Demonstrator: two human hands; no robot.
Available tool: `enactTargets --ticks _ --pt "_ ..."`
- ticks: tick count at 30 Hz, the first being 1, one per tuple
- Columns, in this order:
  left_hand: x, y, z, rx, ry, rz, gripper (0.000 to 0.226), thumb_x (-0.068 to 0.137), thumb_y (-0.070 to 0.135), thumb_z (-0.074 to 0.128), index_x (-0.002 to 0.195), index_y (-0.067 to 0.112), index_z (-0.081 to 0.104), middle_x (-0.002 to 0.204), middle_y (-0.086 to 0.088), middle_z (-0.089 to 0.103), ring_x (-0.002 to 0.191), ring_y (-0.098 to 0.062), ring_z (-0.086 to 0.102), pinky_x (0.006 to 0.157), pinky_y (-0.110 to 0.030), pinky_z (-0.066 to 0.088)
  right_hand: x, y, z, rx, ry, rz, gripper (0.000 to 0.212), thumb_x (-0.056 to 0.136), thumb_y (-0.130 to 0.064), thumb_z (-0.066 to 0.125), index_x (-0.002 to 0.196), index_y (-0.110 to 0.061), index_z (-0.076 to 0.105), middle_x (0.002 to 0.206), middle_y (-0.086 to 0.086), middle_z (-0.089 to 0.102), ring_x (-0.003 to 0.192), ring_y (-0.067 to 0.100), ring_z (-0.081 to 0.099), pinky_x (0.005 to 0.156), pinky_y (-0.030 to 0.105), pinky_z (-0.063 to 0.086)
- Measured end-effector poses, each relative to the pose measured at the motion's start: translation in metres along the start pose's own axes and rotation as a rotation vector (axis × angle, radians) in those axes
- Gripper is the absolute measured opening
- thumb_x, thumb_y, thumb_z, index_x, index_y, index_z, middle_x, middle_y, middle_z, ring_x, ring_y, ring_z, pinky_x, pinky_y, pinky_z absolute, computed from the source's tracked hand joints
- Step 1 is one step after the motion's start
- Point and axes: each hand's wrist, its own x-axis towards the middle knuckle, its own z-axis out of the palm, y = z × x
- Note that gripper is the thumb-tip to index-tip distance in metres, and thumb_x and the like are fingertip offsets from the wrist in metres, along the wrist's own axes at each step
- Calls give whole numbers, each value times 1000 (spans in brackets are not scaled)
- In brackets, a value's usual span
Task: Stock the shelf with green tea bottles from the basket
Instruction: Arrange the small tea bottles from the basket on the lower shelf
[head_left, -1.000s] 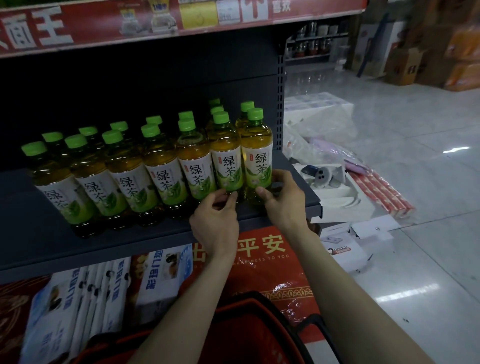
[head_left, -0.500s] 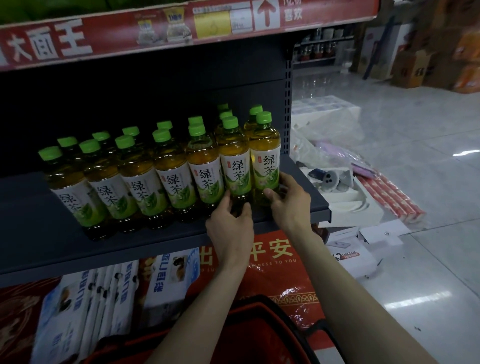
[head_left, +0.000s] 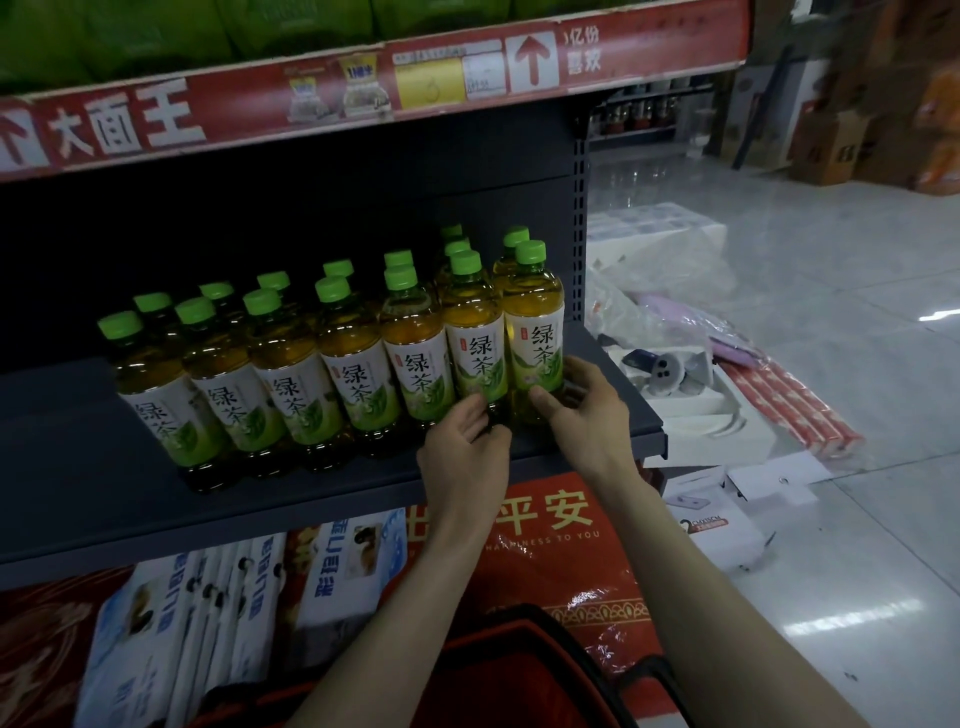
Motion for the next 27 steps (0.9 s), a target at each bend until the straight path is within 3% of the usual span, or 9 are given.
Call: enactTargets --ticks 4,8,11,14,17,19,22,24,27 --pt "3 10 4 -31 -12 -6 55 96 6 65 148 16 55 142 3 63 117 1 58 77 5 44 2 -4 -1 66 40 25 57 95 -27 75 146 -17 54 137 -1 65 125 14 61 108 37 49" --pt "-3 16 11 -28 -66 -36 53 96 9 64 148 16 56 138 2 67 105 6 62 73 5 44 2 1 3 9 -20 37 48 96 -22 71 142 -19 59 129 0 71 116 12 65 104 37 53" --pt "1 17 20 -84 -170 -86 55 94 3 62 145 23 59 130 15 67 125 -3 60 93 -9 48 3 3 2 -32 -17 43 42 97 -21 71 138 -18 63 122 0 74 114 16 68 101 40 56" --pt "8 15 28 -95 -239 -151 51 87 3 61 120 41 71 113 29 70 127 -4 61 107 -27 48 5 3 -1 -46 -47 34 42 97 -22 70 138 -18 63 122 0 74 113 16 69 100 42 57" --pt "9 15 25 -132 -258 -150 58 88 1 60 141 25 63 136 13 67 126 -1 58 110 -27 46 5 0 -2 -46 -57 53 42 97 -22 69 138 -18 63 126 0 72 117 16 66 103 40 55" --pt "6 18 13 -134 -225 -133 58 93 -1 60 148 17 56 143 6 62 125 -2 57 103 -20 47 3 -9 -3 -16 105 55 39 96 -18 65 135 -15 65 125 -1 71 115 14 65 98 27 52" --pt "2 24 -18 -55 -42 40 40 98 5 62 135 20 67 128 10 71 112 2 66 100 -24 55 -7 -34 0 83 358 -40 23 92 -9 59 109 -17 73 96 -7 74 88 2 67 75 15 48" --pt "8 36 -42 78 74 215 30 100 9 65 126 21 71 113 18 72 102 10 66 93 -13 54 -16 -45 9 64 258 -86 18 93 -11 60 99 -19 74 84 -12 72 77 0 67 71 18 53" --pt "35 68 -75 292 160 473 31 99 13 67 130 19 67 116 14 68 101 9 63 89 0 45 -31 -38 28 -139 57 -82 14 94 -28 63 98 -20 74 85 -7 74 78 9 70 76 30 58"
